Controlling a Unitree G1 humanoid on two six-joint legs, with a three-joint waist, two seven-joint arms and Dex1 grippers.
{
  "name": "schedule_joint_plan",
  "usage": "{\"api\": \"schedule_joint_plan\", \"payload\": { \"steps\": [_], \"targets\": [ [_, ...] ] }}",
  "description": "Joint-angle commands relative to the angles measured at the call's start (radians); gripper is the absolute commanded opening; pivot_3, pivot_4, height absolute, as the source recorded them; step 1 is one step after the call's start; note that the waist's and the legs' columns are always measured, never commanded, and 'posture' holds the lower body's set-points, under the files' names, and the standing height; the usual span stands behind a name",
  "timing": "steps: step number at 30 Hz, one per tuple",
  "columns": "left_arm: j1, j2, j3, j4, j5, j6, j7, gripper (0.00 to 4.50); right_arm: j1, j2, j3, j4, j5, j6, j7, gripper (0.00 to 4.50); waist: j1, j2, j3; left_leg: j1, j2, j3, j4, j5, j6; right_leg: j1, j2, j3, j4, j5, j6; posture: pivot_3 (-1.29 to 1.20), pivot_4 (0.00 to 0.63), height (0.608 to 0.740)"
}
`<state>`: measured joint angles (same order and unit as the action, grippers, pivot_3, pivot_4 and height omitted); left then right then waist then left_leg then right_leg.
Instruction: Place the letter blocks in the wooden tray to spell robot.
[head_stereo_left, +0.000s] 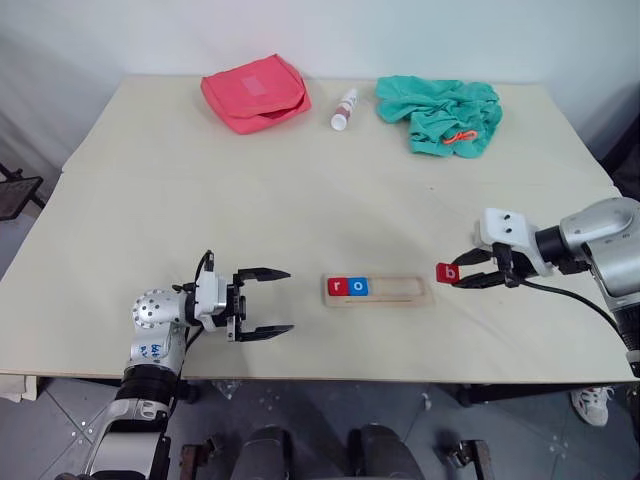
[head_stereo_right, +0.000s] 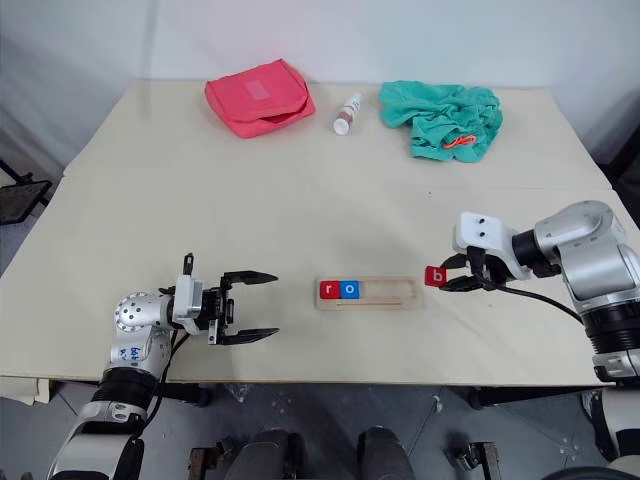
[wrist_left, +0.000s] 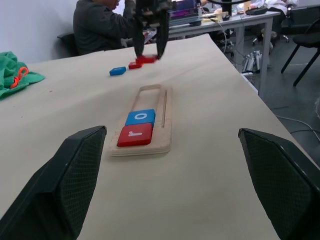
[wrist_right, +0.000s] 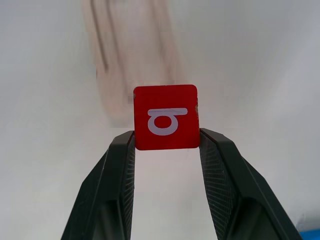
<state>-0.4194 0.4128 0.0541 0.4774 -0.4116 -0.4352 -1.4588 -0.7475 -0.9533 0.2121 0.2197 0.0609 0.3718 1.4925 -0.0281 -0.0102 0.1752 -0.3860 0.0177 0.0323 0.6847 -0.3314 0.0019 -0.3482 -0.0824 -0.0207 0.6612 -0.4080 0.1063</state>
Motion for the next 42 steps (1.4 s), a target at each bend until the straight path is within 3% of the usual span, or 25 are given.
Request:
{"api": "schedule_joint_plan", "payload": {
  "steps": [1,15,39,42],
  "targets": [
    [-0.006,0.005,0.002,0.003,-0.012,-0.01,-0.01,4.5,-0.051,0.062,0.058,-0.079,0.018,0.069,0.032,1.47,-0.004,0.0,0.0,0.0,0.0,0.0,0.0,0.0,0.0,0.0,0.0,0.0,0.0,0.0,0.0,0.0,0.15,0.74],
    [-0.034,-0.001,-0.002,0.025,-0.003,-0.029,-0.005,4.5,-0.178,0.226,0.226,0.026,-0.114,0.051,-0.025,1.47,-0.004,0.0,0.0,-0.003,-0.002,-0.001,0.0,0.0,0.0,-0.004,-0.001,-0.002,0.003,0.0,0.0,0.0,0.15,0.74],
    [0.0,0.0,-0.004,0.0,-0.002,-0.036,0.031,4.5,-0.196,0.268,0.252,0.046,-0.127,0.056,-0.005,1.47,-0.006,0.0,0.0,-0.003,-0.002,0.0,0.0,0.0,-0.001,-0.008,-0.002,-0.003,0.009,0.0,0.0,0.0,0.15,0.74],
    [-0.003,0.0,-0.003,0.004,-0.002,-0.038,0.032,4.5,-0.186,0.262,0.255,0.017,-0.12,0.075,0.007,2.49,-0.006,0.0,0.0,-0.003,-0.002,0.0,0.0,0.0,-0.001,-0.008,-0.002,-0.003,0.009,0.0,0.0,0.0,0.15,0.74]
  ]
}}
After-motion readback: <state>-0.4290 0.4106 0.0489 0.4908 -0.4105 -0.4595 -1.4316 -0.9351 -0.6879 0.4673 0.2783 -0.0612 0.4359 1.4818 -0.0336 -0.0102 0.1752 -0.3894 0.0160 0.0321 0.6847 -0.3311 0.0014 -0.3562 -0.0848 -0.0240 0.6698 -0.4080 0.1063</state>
